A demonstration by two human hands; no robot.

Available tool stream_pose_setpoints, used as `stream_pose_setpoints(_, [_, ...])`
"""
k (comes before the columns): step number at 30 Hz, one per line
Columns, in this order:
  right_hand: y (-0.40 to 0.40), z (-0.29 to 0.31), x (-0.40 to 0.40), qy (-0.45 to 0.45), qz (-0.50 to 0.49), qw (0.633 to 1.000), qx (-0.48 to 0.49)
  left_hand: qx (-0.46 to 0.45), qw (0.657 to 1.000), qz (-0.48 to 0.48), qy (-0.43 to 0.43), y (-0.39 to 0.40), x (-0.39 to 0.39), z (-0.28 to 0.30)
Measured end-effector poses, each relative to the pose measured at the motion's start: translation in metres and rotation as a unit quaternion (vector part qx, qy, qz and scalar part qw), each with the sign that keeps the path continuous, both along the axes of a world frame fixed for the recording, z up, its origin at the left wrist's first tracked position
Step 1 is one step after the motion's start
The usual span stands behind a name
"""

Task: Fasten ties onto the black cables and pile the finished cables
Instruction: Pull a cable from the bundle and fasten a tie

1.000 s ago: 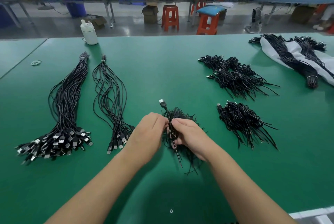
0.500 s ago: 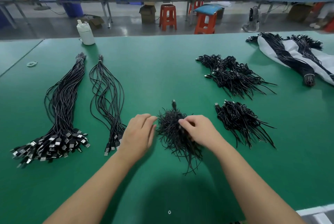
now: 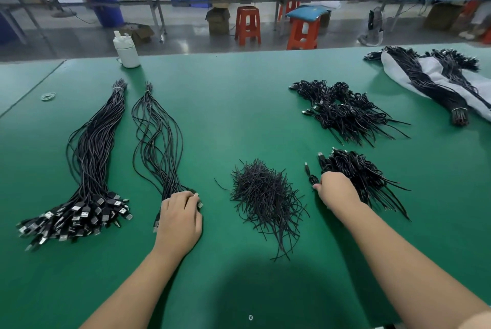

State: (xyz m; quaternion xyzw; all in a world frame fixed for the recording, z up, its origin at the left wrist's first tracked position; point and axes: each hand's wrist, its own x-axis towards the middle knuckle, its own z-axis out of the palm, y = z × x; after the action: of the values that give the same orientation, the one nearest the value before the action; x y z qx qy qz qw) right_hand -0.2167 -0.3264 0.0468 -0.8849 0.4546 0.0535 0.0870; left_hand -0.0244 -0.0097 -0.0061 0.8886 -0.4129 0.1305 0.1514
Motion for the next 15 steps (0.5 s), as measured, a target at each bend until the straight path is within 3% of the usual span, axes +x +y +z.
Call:
stream_pose_setpoints(5, [-0.003, -0.006, 0.001, -0.05, 0.041, 0.995, -0.077, -0.028, 1.0, 0.007, -0.003, 0.0, 0.0, -0.004])
stream_pose_setpoints(13, [-0.002, -0.008, 0.004, 0.003, 0.062, 0.991, -0.119, -0.053, 0.999, 0.004, -0.008, -0.001, 0.001, -0.007])
stream_pose_setpoints(15, [0.006, -0.009, 0.01, -0.026, 0.071, 0.988, -0.134, -0.062, 0.998, 0.009, -0.008, 0.0, 0.001, -0.007])
